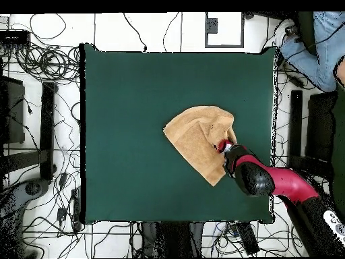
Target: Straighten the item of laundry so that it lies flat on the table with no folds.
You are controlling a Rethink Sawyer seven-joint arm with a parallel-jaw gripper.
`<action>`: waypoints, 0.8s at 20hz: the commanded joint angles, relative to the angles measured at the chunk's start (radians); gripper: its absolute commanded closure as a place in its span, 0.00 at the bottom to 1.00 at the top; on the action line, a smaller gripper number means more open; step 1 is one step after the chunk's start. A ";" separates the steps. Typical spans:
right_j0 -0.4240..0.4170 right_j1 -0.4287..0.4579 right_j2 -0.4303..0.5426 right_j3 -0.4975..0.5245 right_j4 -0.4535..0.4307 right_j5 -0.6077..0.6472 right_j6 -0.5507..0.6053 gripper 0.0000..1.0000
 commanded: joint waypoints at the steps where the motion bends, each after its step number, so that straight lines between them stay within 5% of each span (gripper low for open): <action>1: 0.049 0.050 0.090 -0.013 0.039 0.029 0.005 1.00; 7: 0.052 0.050 0.081 -0.012 0.052 0.038 0.008 1.00; 11: 0.130 -0.032 -0.017 -0.015 0.028 -0.026 0.080 1.00; 13: 0.256 -0.144 -0.172 -0.031 -0.007 -0.082 0.156 1.00; 16: 0.611 -0.231 -0.636 -0.117 -0.018 -0.193 0.337 1.00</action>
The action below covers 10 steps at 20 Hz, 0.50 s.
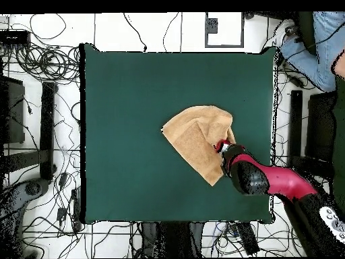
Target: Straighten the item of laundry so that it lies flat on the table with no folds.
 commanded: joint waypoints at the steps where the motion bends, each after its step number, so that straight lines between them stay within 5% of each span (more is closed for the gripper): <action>1: 0.535 -0.160 -0.591 -0.118 -0.003 -0.178 0.340 1.00; 2: 0.617 -0.141 -0.706 -0.137 0.039 -0.217 0.350 1.00; 4: 0.651 -0.130 -0.764 -0.135 0.101 -0.244 0.305 1.00; 10: 0.616 -0.145 -0.726 -0.103 0.173 -0.262 0.207 1.00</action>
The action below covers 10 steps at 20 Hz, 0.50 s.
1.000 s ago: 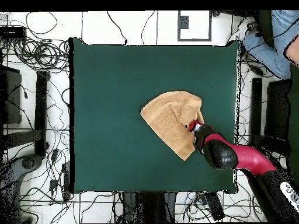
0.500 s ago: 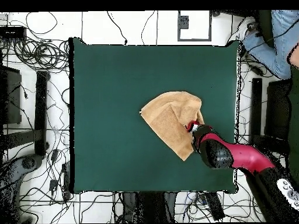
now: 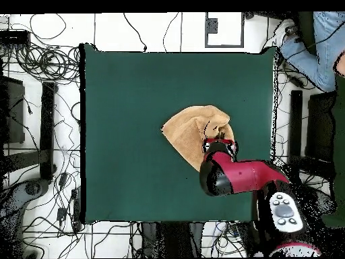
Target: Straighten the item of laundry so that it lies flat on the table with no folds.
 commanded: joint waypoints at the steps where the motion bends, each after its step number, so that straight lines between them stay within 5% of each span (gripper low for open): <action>1: 0.024 -0.023 -0.174 -0.029 0.107 -0.064 0.177 1.00; 10: 0.024 -0.034 -0.167 -0.016 0.132 -0.044 0.135 1.00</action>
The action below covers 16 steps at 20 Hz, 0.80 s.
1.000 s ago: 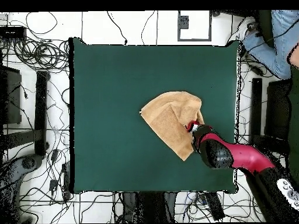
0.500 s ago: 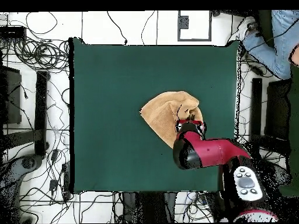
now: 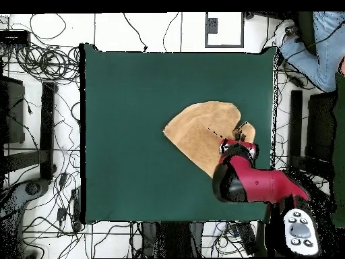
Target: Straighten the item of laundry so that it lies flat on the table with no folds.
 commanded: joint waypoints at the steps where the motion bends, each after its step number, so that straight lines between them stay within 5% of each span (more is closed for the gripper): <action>1: 0.015 0.010 -0.040 -0.012 0.061 -0.014 0.134 1.00; 13: -0.049 -0.011 0.049 -0.005 0.030 0.001 0.112 1.00; 14: -0.076 -0.019 0.079 0.008 0.028 0.012 0.112 0.00; 16: -0.107 -0.027 0.113 0.016 0.026 0.035 0.104 0.00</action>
